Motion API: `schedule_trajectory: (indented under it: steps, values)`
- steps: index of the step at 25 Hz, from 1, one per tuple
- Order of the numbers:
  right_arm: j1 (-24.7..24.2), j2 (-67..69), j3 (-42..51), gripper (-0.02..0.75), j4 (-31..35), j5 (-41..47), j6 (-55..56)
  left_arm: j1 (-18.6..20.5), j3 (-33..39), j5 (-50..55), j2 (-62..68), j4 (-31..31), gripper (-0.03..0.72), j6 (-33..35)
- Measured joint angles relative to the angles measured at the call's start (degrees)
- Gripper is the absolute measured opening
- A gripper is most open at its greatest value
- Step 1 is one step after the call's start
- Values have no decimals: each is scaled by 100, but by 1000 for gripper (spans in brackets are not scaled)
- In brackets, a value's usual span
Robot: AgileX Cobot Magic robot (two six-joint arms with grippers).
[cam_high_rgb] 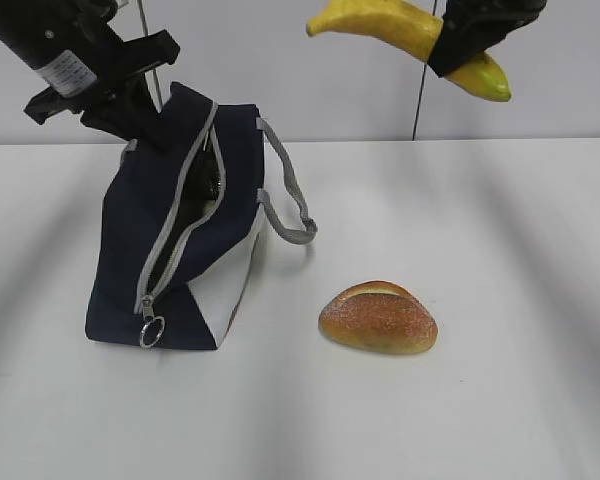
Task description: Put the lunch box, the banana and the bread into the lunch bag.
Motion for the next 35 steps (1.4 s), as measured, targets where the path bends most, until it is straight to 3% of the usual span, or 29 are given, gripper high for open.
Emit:
schedule_trajectory:
  steps: [10,17,28,35]
  values:
    - [90,-386,534,286,685,32,2260,0,0,5,-5,-57,0,5]
    - [144,-386,762,286,2625,32,2724,0,0,17,-5,-57,0,16]
    - [806,305,775,286,2851,10,3862,0,0,17,-5,-99,0,16]
    - [981,760,787,286,2927,-58,4536,0,0,17,-5,-99,0,16]
